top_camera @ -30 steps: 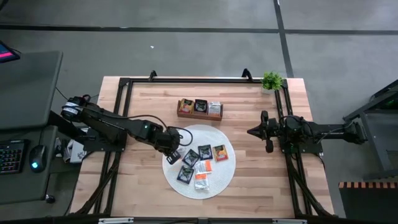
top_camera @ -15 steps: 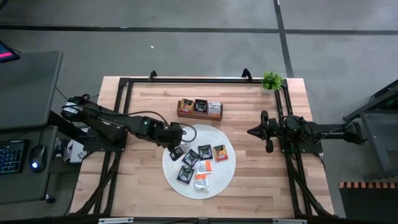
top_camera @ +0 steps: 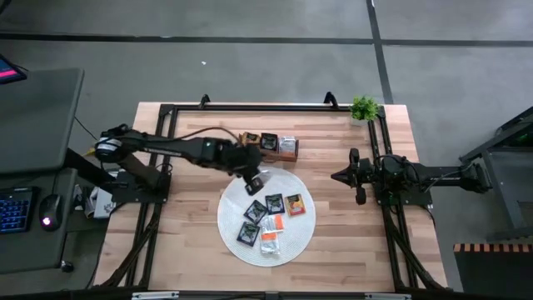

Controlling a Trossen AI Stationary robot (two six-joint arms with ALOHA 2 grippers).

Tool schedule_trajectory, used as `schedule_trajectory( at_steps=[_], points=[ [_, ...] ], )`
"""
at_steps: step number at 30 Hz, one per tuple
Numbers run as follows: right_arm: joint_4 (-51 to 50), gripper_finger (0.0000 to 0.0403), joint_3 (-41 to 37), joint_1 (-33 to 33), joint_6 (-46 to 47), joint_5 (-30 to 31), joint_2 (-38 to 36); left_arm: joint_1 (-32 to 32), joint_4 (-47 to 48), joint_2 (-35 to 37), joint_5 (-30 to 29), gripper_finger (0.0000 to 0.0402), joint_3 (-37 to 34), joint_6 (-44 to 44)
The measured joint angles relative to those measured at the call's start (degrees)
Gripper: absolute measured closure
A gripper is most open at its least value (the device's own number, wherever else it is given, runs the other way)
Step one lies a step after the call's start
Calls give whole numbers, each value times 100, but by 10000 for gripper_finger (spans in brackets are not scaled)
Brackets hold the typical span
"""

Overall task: Pick & Place Tea
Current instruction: Put the white tea bag into the right section of the wooden organizer

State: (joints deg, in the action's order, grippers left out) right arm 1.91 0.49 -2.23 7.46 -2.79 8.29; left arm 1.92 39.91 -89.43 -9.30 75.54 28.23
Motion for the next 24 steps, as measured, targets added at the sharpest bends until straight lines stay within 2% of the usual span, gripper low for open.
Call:
schedule_trajectory(
  at_steps=[13, 15, 24],
  points=[
    [0, 391, 2, -1, 2, 1, -1, -797, -491, -894, 169, 401, 879, -847],
    [2, 391, 0, -1, 2, 0, -1, -921, -396, -986, 173, 401, 940, -897],
    [0, 391, 0, -1, 1, 1, -1, -1310, -1070, -1123, 324, 401, 1061, -1054]
  ],
)
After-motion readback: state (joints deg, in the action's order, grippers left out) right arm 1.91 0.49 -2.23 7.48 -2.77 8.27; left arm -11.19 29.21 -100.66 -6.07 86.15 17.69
